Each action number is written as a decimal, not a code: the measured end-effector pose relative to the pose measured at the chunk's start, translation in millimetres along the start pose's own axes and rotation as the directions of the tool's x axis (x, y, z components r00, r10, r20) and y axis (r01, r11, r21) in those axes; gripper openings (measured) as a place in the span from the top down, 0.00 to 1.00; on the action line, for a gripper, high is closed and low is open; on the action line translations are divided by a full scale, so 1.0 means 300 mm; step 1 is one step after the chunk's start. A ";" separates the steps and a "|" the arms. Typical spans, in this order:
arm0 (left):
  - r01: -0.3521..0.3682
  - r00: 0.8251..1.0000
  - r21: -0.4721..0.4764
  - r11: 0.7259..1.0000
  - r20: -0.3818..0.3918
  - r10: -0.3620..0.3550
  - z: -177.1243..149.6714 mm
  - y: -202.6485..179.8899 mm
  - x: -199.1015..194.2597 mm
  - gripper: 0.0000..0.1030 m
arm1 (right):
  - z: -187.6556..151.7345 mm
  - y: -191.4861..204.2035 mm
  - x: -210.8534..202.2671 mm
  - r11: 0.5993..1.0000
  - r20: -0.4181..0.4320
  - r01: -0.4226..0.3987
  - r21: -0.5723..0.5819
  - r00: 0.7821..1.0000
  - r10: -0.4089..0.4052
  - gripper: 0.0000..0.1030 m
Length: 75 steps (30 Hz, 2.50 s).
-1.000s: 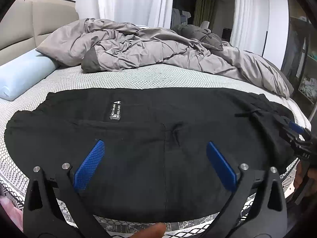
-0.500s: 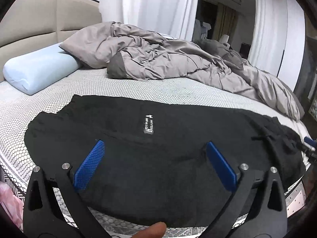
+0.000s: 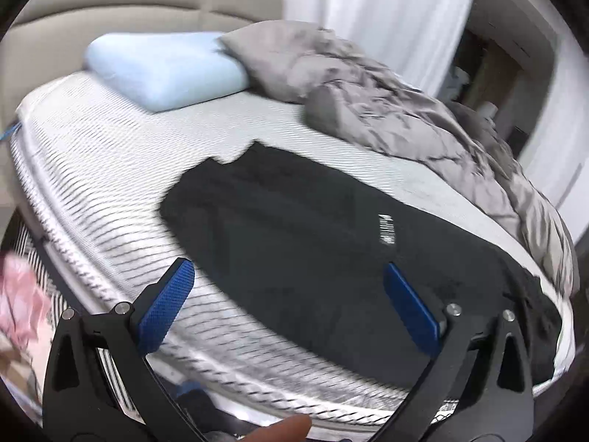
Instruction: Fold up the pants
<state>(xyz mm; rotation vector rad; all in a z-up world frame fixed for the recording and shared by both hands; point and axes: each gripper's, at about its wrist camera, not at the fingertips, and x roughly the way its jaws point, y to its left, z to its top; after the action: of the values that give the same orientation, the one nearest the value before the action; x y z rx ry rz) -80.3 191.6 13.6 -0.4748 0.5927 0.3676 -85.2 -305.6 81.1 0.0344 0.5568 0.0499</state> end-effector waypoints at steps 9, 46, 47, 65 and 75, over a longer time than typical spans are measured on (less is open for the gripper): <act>0.087 0.980 -0.101 0.991 -0.169 -0.103 -0.034 0.190 0.103 0.29 | -0.221 -0.157 0.008 0.969 -0.067 -0.054 0.240 0.995 0.072 0.00; -0.006 0.991 -0.265 0.964 -0.133 -0.031 -0.016 0.373 0.163 0.98 | -0.376 -0.526 -0.083 0.748 0.069 -0.022 0.663 0.997 -0.032 0.87; -0.008 0.990 -0.267 0.964 -0.136 -0.029 -0.021 0.374 0.172 0.98 | -0.386 -0.512 -0.089 0.770 0.021 0.042 0.637 0.997 -0.071 0.87; 0.004 0.988 -0.272 0.962 -0.151 -0.047 -0.031 0.412 0.188 0.98 | -0.177 -0.606 0.204 0.895 -0.176 0.055 0.442 0.984 0.027 0.52; -0.009 0.984 -0.256 0.967 -0.172 -0.036 -0.022 0.410 0.202 0.98 | -0.346 -0.698 0.027 0.800 -0.240 0.248 0.546 0.961 -0.134 0.73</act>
<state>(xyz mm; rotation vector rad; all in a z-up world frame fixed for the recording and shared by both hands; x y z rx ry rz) -92.9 302.1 -67.0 -0.7654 0.7166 0.3939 -125.2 -512.1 -20.8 0.5704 0.7506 -0.3228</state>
